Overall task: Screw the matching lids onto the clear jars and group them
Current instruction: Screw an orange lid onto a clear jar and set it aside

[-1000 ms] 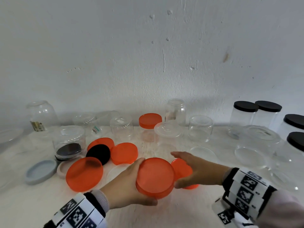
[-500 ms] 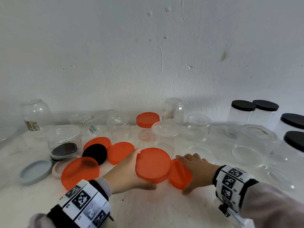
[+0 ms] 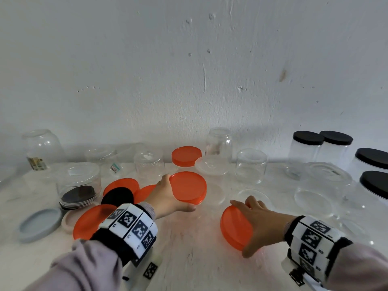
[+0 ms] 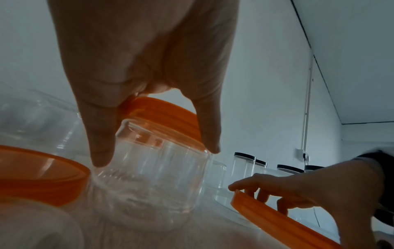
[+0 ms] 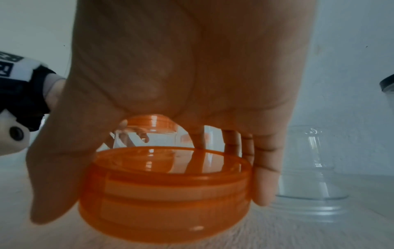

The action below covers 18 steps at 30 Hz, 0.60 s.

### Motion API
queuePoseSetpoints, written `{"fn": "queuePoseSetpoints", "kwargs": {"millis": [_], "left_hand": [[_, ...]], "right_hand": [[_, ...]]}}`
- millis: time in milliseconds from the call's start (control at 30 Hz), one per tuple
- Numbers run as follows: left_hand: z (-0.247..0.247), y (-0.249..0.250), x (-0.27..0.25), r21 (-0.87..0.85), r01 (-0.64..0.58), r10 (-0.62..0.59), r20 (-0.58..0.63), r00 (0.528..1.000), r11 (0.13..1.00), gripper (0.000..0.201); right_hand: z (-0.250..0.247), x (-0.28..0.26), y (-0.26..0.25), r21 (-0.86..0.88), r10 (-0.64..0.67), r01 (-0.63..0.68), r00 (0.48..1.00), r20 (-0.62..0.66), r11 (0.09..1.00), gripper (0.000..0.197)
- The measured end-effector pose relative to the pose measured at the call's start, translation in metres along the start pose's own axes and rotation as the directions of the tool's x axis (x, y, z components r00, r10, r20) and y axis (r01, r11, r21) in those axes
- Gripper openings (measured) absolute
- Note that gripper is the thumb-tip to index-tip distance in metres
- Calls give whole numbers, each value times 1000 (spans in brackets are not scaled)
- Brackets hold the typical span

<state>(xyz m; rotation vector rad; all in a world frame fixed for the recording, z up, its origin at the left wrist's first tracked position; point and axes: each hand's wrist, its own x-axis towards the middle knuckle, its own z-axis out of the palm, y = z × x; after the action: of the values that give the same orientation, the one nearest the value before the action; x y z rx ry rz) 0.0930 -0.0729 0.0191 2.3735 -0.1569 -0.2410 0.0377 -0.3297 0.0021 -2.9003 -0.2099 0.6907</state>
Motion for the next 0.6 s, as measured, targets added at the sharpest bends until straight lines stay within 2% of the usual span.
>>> {"fn": "queuePoseSetpoints", "kwargs": {"millis": [200, 400, 600], "left_hand": [[14, 13, 21, 26, -1, 1, 22, 1000, 1000, 121], [23, 17, 38, 74, -21, 11, 127, 992, 997, 124], [0, 11, 61, 325, -91, -9, 293, 956, 941, 139]], "right_hand": [[0, -4, 1, 17, -6, 6, 1000, -10, 1000, 127], [-1, -5, -1, 36, -30, 31, 999, -16, 999, 127], [1, -2, -5, 75, -47, 48, 999, -23, 996, 132]]}}
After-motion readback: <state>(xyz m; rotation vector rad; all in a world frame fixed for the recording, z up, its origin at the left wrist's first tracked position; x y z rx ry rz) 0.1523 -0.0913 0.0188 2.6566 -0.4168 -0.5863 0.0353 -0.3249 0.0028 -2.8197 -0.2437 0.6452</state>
